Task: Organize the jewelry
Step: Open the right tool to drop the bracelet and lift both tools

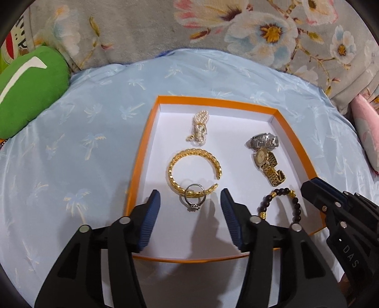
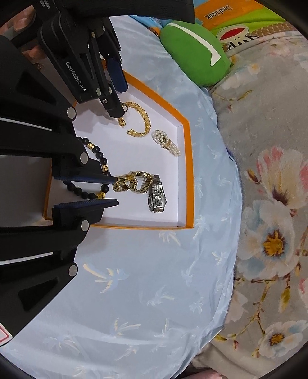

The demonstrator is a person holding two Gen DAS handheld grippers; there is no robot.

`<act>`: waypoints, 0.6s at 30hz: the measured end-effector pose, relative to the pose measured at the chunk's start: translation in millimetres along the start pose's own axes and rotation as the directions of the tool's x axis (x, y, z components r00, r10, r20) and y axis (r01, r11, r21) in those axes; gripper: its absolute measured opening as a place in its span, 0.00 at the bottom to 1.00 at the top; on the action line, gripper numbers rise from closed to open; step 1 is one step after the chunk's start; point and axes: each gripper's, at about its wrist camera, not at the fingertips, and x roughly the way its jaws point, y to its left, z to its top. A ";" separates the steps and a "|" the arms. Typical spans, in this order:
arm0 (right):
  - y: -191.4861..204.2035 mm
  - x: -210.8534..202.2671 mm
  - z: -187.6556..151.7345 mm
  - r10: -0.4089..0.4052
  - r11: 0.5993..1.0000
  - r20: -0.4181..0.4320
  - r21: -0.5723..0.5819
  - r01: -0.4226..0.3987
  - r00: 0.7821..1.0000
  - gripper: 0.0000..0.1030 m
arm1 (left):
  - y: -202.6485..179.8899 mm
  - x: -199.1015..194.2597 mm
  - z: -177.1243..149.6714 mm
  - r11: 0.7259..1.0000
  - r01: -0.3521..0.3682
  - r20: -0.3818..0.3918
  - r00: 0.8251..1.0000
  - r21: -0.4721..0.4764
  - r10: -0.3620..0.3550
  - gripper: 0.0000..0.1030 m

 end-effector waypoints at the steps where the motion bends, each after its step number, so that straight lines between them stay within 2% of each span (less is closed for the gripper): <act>1: 0.2 -2.7 0.1 -0.002 1.000 0.007 0.002 0.002 1.000 0.14 | 1.0 -4.5 0.2 1.000 0.007 0.014 1.000 -0.001 -0.006 0.53; 3: -1.3 -9.6 -0.2 0.006 1.000 0.020 0.009 -0.006 1.000 0.15 | 4.1 -17.4 0.6 1.000 -0.014 0.054 0.998 -0.011 0.014 0.53; 9: -2.8 -47.7 -19.1 0.029 1.000 0.048 0.010 -0.030 0.998 0.21 | 26.5 -71.2 -12.1 0.999 -0.004 0.154 0.988 -0.052 0.012 0.54; 13: -1.7 -73.9 -49.0 0.043 0.999 0.041 0.008 -0.044 0.998 0.25 | 44.5 -100.0 -38.4 0.996 0.007 0.162 0.987 -0.090 0.008 0.54; 18: 5.6 -89.9 -92.1 0.059 0.998 -0.011 0.006 -0.059 0.998 0.26 | 50.7 -117.2 -83.7 0.995 -0.006 0.121 0.993 -0.097 0.018 0.54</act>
